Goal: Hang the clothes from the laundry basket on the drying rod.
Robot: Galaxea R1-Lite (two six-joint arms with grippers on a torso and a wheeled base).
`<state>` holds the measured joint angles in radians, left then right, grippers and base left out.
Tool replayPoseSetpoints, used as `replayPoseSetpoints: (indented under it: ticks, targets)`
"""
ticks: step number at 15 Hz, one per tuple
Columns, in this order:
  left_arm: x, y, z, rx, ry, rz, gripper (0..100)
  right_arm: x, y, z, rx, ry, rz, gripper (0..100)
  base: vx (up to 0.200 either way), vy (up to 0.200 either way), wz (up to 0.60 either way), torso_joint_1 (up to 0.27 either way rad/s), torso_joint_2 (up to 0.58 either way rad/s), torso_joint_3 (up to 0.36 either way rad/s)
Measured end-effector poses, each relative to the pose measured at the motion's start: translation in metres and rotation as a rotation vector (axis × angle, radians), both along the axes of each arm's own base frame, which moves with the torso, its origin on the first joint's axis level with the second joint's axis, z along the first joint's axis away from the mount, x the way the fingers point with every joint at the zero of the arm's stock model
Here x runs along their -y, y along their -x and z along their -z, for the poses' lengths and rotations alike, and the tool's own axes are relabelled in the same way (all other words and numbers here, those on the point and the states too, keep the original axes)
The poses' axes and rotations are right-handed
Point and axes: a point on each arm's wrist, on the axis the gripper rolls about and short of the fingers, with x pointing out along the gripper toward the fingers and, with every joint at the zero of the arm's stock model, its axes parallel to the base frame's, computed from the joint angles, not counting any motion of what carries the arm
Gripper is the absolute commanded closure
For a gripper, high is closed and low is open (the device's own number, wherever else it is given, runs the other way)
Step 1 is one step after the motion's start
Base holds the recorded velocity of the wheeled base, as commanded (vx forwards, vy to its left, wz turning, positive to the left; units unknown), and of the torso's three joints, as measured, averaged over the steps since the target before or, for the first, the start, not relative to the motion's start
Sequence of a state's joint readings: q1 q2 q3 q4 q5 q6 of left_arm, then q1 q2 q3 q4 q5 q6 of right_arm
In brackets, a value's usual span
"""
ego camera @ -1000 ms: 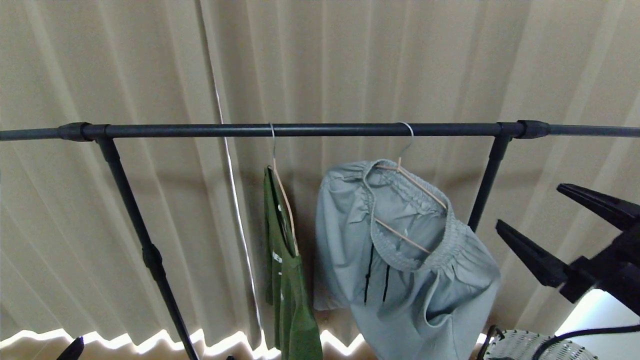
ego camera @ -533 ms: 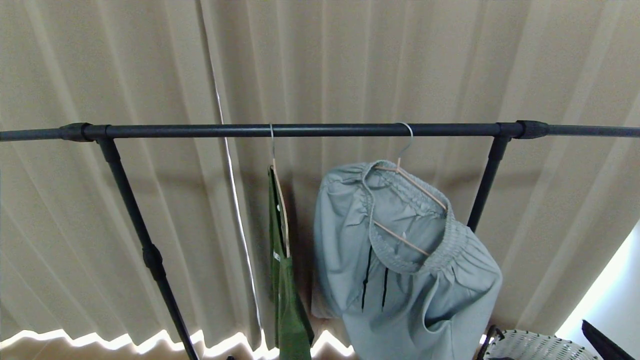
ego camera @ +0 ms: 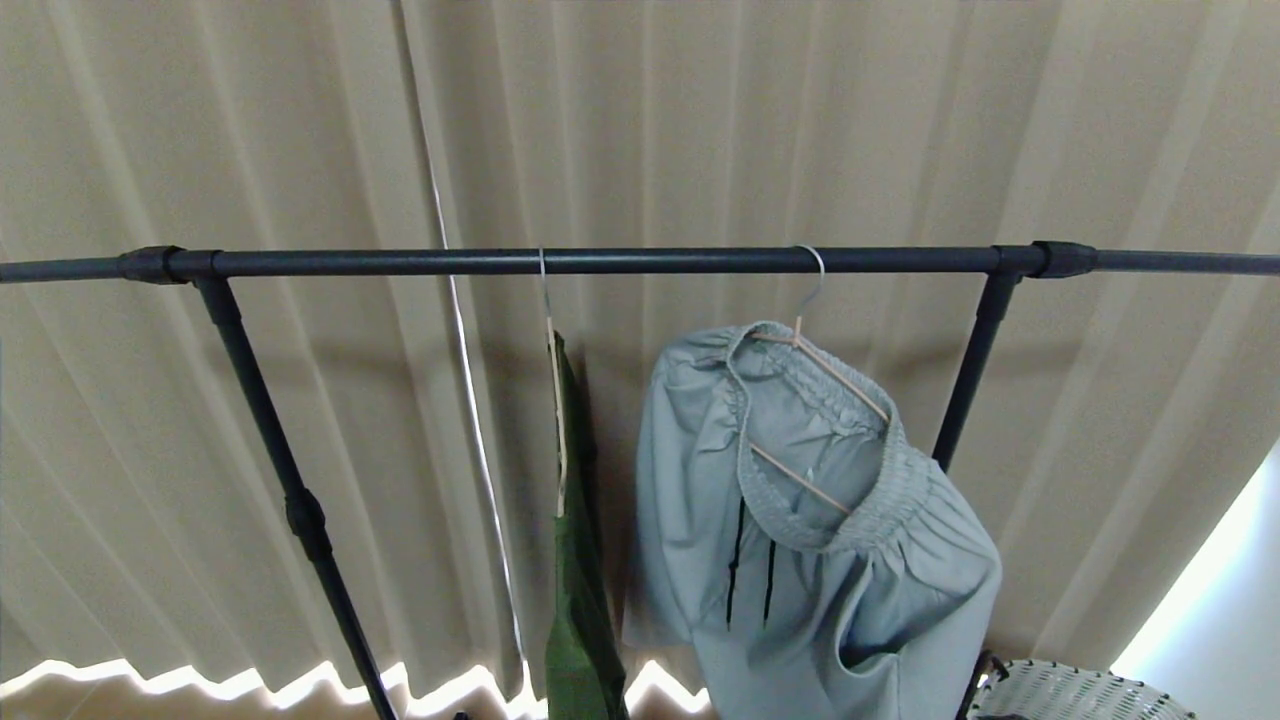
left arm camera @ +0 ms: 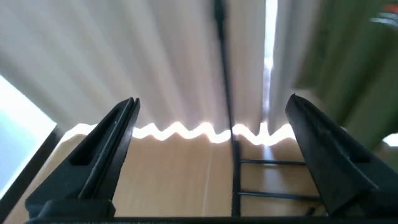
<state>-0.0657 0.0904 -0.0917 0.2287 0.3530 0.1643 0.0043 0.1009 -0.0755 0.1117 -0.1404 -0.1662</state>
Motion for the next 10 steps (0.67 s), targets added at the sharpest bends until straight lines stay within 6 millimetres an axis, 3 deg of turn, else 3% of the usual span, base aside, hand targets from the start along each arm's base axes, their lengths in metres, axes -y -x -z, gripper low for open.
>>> replayPoseSetpoints:
  ticks: [5, 10]
  targets:
    - [0.0011, 0.006, 0.0023, 0.055, -0.041, -0.08, 0, 0.0, 0.0077, 0.0018, 0.091, -0.01, 0.011, 0, 0.0, 0.0, 0.0, 0.0, 0.0, 0.0]
    - [0.0052, 0.0058, 0.0023, 0.076, -0.012, 0.102, 0, 0.0, 0.0077, 0.0037, 0.113, -0.107, 0.019, 0, 0.0, 0.0, 0.0, 0.0, 0.0, 0.0]
